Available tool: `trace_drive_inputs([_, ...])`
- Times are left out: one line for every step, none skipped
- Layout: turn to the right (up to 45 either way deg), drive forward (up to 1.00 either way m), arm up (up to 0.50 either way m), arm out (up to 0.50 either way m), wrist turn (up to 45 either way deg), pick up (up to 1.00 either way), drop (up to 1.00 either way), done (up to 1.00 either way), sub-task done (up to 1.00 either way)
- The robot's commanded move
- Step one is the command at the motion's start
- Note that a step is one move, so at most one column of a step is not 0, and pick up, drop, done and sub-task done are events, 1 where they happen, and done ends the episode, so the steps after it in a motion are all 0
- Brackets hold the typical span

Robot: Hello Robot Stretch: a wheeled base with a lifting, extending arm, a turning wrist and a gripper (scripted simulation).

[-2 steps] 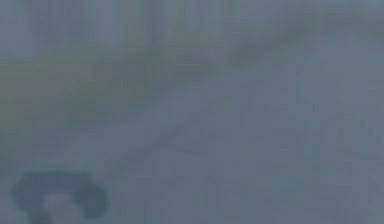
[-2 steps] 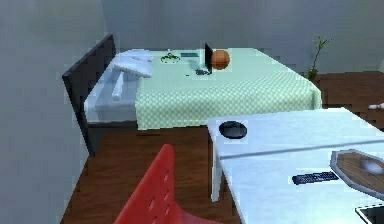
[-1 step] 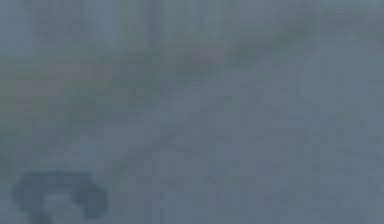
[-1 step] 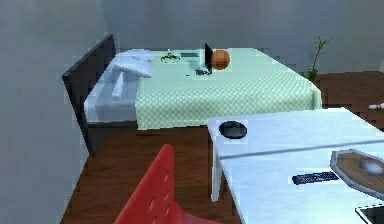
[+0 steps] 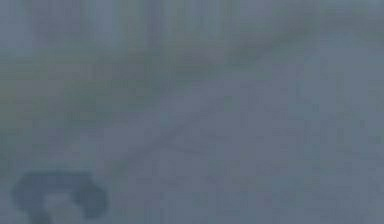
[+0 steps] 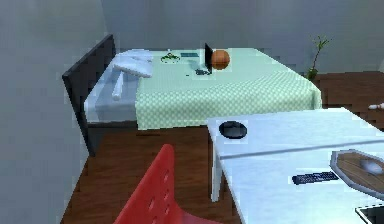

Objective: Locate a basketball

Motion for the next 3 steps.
trace_drive_inputs([45.0,0.00,0.00,0.00,0.0,0.00,0.00,0.00,0.00])
trace_drive_inputs([45.0,0.00,0.00,0.00,0.0,0.00,0.00,0.00,0.00])
trace_drive_inputs([-45.0,0.00,0.00,0.00,0.0,0.00,0.00,0.00,0.00])
